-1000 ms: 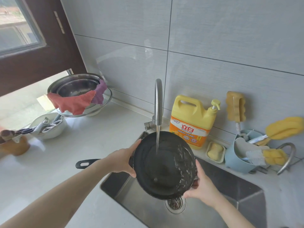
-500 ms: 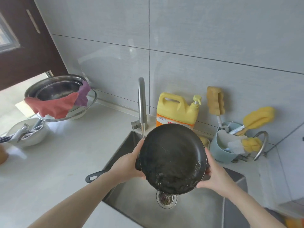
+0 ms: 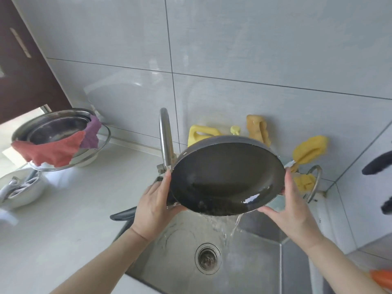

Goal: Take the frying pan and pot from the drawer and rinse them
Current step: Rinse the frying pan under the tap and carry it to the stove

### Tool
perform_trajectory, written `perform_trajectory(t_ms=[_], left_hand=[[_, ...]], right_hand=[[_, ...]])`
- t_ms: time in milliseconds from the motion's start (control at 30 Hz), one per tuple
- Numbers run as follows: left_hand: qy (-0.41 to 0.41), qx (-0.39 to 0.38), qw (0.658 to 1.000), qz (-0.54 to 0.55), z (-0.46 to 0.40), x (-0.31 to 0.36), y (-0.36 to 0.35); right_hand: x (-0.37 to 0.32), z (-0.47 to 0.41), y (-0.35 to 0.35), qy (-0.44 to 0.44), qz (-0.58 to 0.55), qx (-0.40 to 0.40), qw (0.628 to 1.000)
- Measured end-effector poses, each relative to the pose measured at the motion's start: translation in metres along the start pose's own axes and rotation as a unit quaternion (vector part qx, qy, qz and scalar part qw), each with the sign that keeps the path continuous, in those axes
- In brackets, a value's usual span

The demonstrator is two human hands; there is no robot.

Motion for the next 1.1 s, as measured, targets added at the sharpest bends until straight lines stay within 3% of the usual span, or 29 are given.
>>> perform_trajectory(t_ms=[200,533,633,767,900,1100], left_hand=[[-0.108,0.141,0.984,-0.019,-0.016,0.028,0.042],[-0.129,0.144,0.981,-0.025,-0.030,0.030,0.049],[-0.092,0.094,0.991,-0.017,-0.022,0.022,0.032],[-0.005,-0.064,0.998,0.016,0.009,-0.002,-0.019],[0.052,-0.174,0.983,0.027,0.052,-0.016,-0.070],[0.081,-0.319,0.944,0.020,0.093,-0.028,-0.148]], right_hand=[[-0.037,-0.014,0.041,0.070,0.040,0.086,0.993],[-0.039,-0.021,0.050,0.076,0.036,0.108,0.991],[-0.032,-0.015,0.038,0.061,0.032,0.076,0.995],[0.000,0.016,0.001,0.001,0.012,-0.031,0.999],[0.035,0.062,-0.034,-0.082,-0.003,-0.115,0.990],[0.091,0.116,-0.069,-0.202,-0.024,-0.173,0.964]])
Point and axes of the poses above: each hand's wrist, its own z-axis away from the middle knuckle, its own y-axis out of the back of the hand, x = y × z, the point moved 9 cm from there along -z, towards the middle knuckle, and after that the axes turned 12 degrees about y, right-handed, at the moved point
